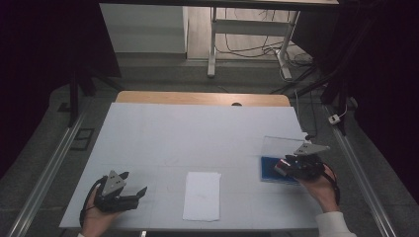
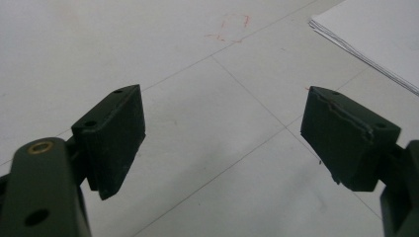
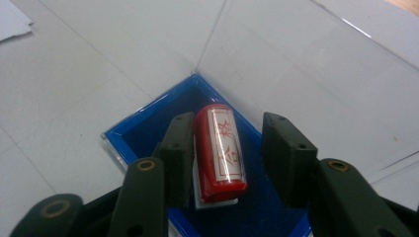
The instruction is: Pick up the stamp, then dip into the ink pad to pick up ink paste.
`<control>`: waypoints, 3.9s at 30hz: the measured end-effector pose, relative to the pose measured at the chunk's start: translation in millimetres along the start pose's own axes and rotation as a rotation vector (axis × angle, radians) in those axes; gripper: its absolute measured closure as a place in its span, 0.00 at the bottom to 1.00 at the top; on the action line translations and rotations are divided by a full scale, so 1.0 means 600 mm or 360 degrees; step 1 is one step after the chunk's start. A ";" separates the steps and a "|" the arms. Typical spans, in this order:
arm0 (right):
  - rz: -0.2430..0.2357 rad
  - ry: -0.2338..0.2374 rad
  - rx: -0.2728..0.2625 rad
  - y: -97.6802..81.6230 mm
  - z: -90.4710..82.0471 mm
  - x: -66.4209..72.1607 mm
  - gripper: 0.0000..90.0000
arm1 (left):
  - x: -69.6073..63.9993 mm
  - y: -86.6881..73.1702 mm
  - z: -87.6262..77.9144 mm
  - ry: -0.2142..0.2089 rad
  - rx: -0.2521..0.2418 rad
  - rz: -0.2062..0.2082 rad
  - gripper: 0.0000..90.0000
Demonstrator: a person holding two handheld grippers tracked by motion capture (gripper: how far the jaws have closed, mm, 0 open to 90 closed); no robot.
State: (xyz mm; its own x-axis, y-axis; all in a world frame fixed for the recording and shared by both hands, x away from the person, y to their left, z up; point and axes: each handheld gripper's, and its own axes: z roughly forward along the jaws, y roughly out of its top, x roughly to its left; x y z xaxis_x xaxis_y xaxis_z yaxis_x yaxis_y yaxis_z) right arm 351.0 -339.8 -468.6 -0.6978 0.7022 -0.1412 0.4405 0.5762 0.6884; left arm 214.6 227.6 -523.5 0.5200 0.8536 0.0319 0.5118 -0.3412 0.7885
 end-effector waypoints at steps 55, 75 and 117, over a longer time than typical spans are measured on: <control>-0.0020 0.0047 -0.0210 0.033 -0.057 0.013 0.78 | 0.002 -0.001 -0.001 0.0019 -0.0002 0.0000 0.19; -0.0045 0.0036 -0.0048 0.036 -0.028 0.021 0.78 | 0.002 -0.003 -0.001 0.0020 0.0002 0.0004 0.19; -0.0064 -0.0010 0.0064 0.023 0.002 0.019 0.78 | 0.002 -0.004 0.002 0.0015 0.0020 0.0011 0.19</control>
State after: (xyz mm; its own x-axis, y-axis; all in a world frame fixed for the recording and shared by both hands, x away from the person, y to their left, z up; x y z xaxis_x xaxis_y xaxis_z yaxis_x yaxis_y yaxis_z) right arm 349.6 -323.2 -461.7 -0.7121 0.6805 -0.1727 0.4346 0.6204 0.6529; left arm 215.0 228.9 -526.0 0.5169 0.8549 0.0434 0.5168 -0.3521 0.7804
